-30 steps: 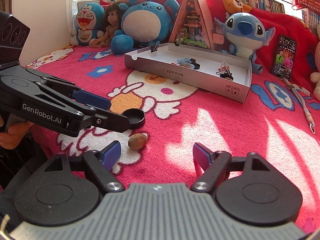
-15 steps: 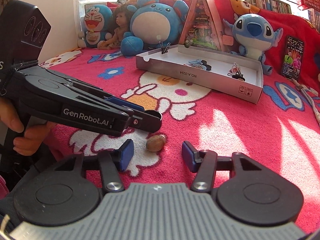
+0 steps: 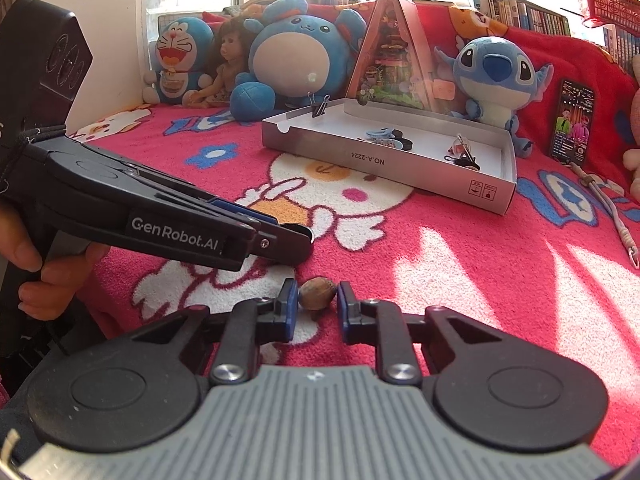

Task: Organize rigid objects
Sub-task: 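Grasp the black cap with the left tool while the right tool grasps the brown acorn, then carry the black cap and brown acorn into the white tray box with both tools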

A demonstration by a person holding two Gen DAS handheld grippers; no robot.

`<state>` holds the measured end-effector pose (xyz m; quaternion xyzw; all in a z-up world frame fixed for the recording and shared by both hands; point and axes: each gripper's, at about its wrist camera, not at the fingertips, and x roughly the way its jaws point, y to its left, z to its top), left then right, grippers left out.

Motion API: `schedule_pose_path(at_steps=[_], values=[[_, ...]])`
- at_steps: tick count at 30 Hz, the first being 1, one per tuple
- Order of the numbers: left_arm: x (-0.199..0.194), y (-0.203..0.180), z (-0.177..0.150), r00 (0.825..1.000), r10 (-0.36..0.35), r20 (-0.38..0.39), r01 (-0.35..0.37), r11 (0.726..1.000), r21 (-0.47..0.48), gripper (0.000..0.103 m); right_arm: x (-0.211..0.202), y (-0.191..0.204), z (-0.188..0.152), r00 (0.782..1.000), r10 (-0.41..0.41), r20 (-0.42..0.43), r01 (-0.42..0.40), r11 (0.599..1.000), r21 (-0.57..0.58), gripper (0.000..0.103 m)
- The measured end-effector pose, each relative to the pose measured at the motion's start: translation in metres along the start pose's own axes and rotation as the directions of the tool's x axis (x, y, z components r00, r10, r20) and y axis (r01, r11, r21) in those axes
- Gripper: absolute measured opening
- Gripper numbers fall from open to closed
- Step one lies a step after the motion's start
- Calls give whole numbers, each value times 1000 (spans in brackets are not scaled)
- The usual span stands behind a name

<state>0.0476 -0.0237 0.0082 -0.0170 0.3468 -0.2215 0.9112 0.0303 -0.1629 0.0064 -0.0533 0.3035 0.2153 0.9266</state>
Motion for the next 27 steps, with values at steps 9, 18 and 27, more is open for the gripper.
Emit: schedule_pose_path(at_steps=[9,18,27], values=[[2,2,3,1000,26,8,-26,1000,-6,31,6,-11,7,997,-70,-12,70,996,60,25],[6,6,7,998,54,10,-54,998,-26,30,14,-17,13,993,-117,-30,119,988,94,25],[9,7,12,997,75,24,-74,997,-25,30,19,-25,19,990,-138,-35,142,981,134,25]])
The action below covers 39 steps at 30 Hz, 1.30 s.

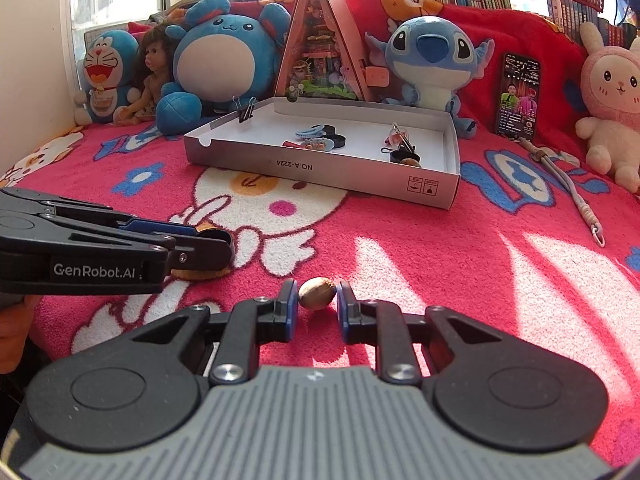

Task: Organize rigid objects
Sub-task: 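Carry the black cap and brown acorn into the white tray box with both tools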

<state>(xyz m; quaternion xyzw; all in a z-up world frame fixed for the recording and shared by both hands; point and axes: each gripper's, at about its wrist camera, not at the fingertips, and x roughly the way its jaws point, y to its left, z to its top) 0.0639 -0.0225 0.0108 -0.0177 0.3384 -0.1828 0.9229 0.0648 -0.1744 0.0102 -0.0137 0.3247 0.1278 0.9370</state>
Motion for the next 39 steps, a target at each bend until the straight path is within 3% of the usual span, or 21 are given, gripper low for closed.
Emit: schedule_pose_path(at_steps=[26,39], values=[[9,14,45,994,66,89,-65,998,-14,30,12,-23,34,998,-49,41,45,994,95,25],[24,29,85,985,110,133,-106,994,-40,30,30,-39,71,996,-64,61,55,989,136,25]])
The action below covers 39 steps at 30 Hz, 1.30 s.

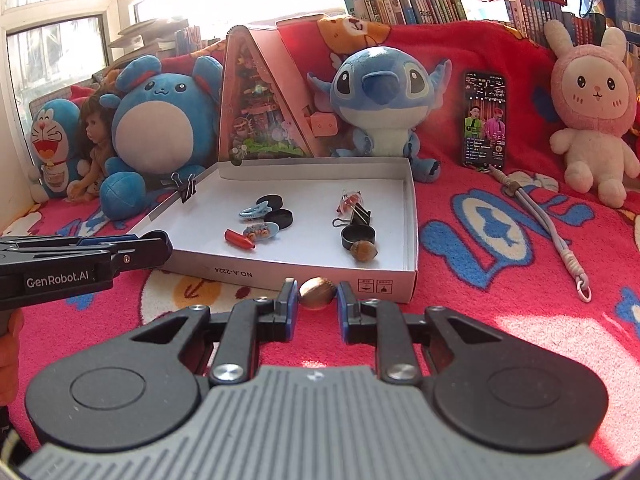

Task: Organize rigid objects
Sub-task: 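Carry the black cap and brown acorn into the white tray box with both tools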

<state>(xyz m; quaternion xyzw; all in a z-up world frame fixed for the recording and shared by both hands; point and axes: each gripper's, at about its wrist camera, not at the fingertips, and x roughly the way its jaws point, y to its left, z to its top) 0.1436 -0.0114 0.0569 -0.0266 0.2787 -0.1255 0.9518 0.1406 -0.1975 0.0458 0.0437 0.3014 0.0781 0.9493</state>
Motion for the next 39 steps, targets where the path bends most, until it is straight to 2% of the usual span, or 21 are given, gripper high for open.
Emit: schedule_pose_path(at_steps=[10,17,24,29,34,39], values=[[36,9,37,1000,-23,-10,22,999,-24,30,24,-10,31,1000,16,-17,-16,999,32,25],[69,19,58,999,0,-46,-1,1000,-31,30,47,-18,56,998,24,-52,-20,997,73,25],[104,37,79,995,13,-102,-24,994,-105,30,74,-29,82,996,30,-89,-17,989,150,25],[130,42,87,991,16,-132,-34,990,-137,30,96,-39,96,993,25,-115,-2,981,195,25],[151,38,88,992,21,-125,-43,983,-176,30,118,-41,107,992,-6,-123,30,981,193,25],[167,26,89,991,53,-119,-69,989,-129,30,139,-39,113,990,-31,-139,56,982,182,25]])
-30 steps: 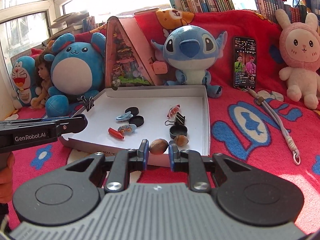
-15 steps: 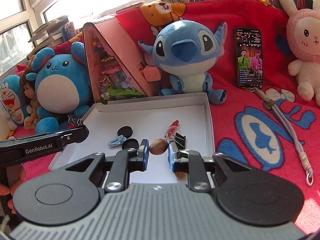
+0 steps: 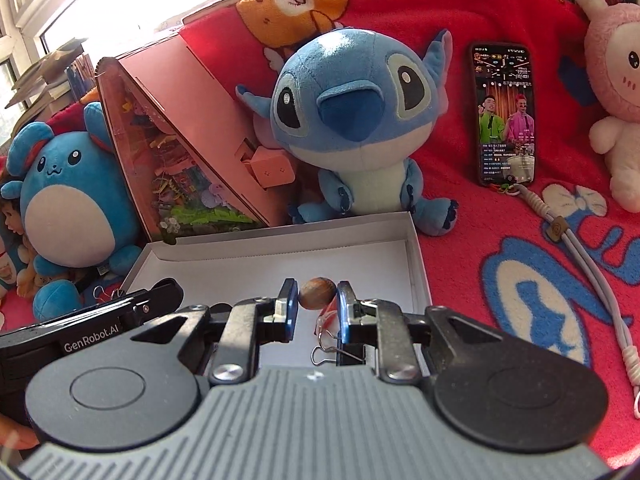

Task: Organize rigid objects
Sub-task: 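Carry the black cap and brown acorn into the white tray box with both tools, then lower and open the left tool to drop the cap while the right tool releases the acorn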

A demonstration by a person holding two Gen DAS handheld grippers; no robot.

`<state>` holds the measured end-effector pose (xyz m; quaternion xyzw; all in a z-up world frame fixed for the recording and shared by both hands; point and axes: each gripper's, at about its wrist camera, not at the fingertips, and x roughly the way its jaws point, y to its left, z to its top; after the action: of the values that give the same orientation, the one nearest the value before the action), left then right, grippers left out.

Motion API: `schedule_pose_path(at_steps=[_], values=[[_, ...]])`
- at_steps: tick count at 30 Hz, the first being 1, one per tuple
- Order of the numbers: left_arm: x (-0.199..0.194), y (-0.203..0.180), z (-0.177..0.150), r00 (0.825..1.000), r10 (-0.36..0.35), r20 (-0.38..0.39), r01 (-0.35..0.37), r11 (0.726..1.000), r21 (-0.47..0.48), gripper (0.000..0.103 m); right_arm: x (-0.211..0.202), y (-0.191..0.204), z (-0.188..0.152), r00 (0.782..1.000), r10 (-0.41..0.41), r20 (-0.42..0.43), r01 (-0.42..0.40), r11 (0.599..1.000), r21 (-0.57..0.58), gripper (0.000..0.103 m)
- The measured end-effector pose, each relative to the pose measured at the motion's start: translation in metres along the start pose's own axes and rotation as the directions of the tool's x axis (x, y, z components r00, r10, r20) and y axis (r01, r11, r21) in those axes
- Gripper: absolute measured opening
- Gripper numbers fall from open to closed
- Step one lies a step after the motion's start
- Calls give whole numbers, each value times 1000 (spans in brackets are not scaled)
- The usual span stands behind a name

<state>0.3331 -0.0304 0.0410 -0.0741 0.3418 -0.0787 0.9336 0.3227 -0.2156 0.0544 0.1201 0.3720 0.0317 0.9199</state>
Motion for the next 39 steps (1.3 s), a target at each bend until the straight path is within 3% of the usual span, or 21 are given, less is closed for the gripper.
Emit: schedule_pose_path(at_steps=[16,27,39], values=[[35,-24,1,998,62,2,-62,992,114,31,45,16,-2,1000,-19,9,19,998,-62,26],[50,-25,12,996,42,-82,-32,993,116,31,60,16,6,999,-40,-32,37,995,-91,26],[63,-26,5,992,60,-110,-46,992,121,31,68,11,8,998,-50,-50,46,996,-79,26]])
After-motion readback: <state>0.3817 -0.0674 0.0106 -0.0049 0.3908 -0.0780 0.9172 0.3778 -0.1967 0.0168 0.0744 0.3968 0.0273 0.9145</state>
